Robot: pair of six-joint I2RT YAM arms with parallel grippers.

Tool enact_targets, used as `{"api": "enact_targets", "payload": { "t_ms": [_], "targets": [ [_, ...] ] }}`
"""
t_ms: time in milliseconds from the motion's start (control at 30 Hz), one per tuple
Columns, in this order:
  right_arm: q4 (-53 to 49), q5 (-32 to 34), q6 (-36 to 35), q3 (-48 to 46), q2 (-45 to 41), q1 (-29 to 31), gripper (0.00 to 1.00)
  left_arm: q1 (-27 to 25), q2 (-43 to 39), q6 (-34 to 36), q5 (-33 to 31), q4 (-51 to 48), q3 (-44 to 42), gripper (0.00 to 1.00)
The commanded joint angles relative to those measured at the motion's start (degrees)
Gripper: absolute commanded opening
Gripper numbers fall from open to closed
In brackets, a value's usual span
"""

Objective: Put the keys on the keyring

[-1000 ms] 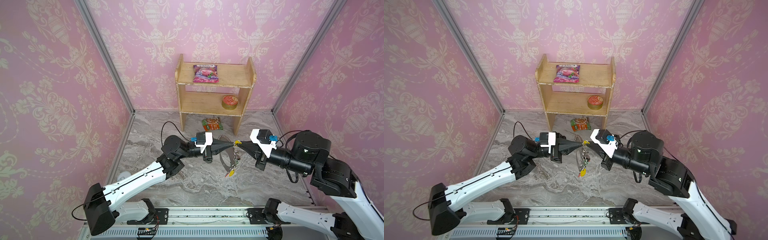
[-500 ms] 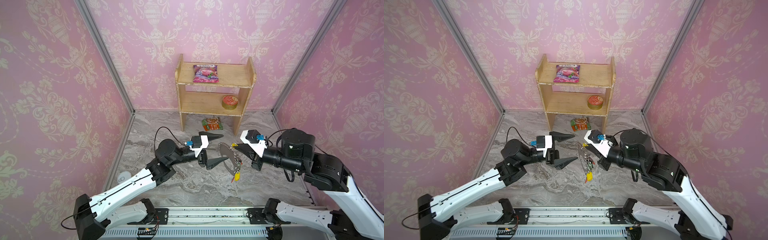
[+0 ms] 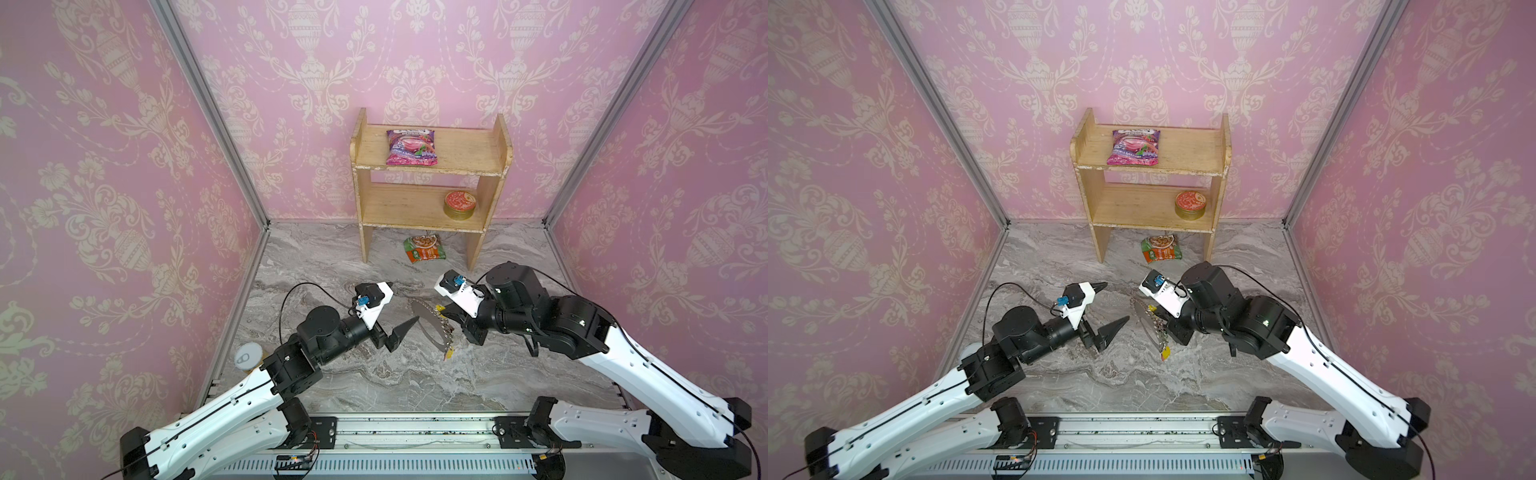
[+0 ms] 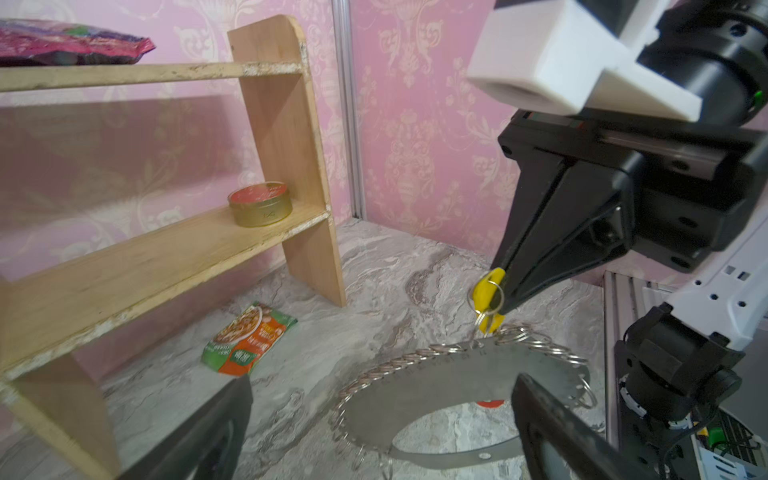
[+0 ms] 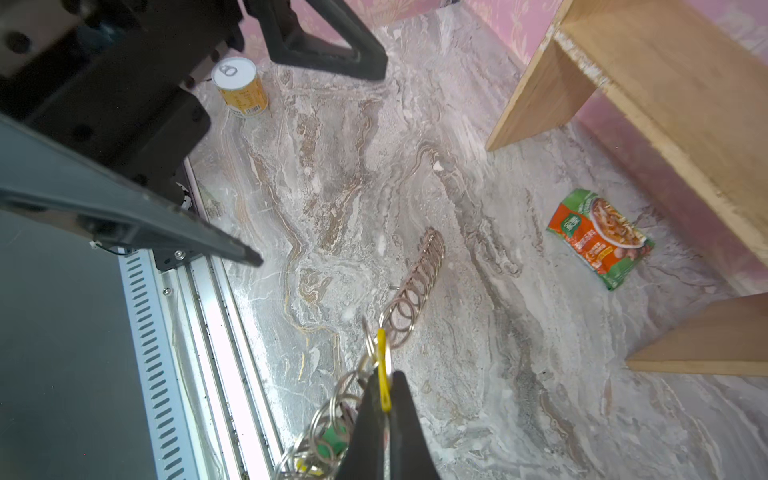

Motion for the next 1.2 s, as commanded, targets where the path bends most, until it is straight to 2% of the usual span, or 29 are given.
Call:
{"api": "enact_targets", "payload": {
  "t_ms": [0,200,400,700,867,967,1167],
  "targets": [
    [8.54,-3.34,5.79,-3.42,1.2,-0.03,0.0,0.25,-4.69,-2.26,-9.97,-8.39,-0.17,0.99],
    [17.17,-5.01,11.98,-11.37,5.09,2.8,0.0,0.25,-8.3,-3.26,-15.74,-13.83,-0.59,0.99],
    [20.29,-3.11,14.91,-17.17,7.57,4.04,0.0,0.25,-10.11,-4.04,-16.19,-14.59,-1.03,0.99],
    [16.86,-0.79,19.39,-27.45,4.91,1.64,0.0,0.25,-9.3,-4.73,-16.98,-15.78,0.0,0.99],
    [12.73,3.18,23.29,-31.0,3.93,0.18,0.0,0.25,-7.58,-5.35,-18.38,-15.81,0.5,0.99],
    [11.29,5.21,25.77,-32.38,2.61,-1.42,0.25,0.25,-6.46,-6.28,-19.87,-15.49,0.58,0.99],
    [9.51,6.64,25.29,-31.67,-2.37,-6.19,0.4,0.34,-4.56,-4.81,-27.38,-11.83,-2.03,0.99]
  ]
}}
